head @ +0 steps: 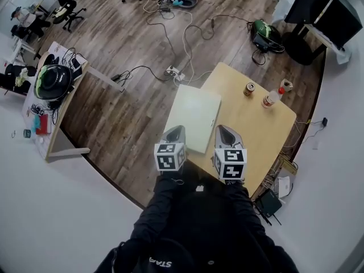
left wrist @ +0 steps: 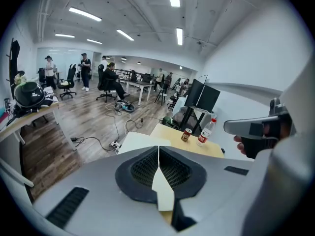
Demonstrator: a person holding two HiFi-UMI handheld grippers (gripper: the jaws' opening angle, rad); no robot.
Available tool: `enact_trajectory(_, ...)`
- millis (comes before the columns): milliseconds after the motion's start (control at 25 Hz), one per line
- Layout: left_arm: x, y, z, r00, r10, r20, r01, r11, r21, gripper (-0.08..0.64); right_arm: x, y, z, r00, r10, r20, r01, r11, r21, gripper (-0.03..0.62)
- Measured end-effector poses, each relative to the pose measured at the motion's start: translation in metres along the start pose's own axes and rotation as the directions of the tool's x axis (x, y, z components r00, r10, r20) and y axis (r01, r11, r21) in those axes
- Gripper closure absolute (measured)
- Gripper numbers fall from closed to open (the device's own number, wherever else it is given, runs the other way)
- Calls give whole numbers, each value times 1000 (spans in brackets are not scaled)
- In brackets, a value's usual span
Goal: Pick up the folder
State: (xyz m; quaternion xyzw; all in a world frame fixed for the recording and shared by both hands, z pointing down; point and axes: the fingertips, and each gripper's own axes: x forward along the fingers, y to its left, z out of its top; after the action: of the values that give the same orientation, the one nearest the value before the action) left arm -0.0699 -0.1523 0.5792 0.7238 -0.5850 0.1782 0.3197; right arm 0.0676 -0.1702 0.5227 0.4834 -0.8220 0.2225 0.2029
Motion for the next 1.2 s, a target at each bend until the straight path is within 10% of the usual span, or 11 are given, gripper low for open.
enact_trajectory(1200,202,169,-27,938,-163,-306,118,980,-159,461,215,13,-51,933,0,-359,7,1000,16,569)
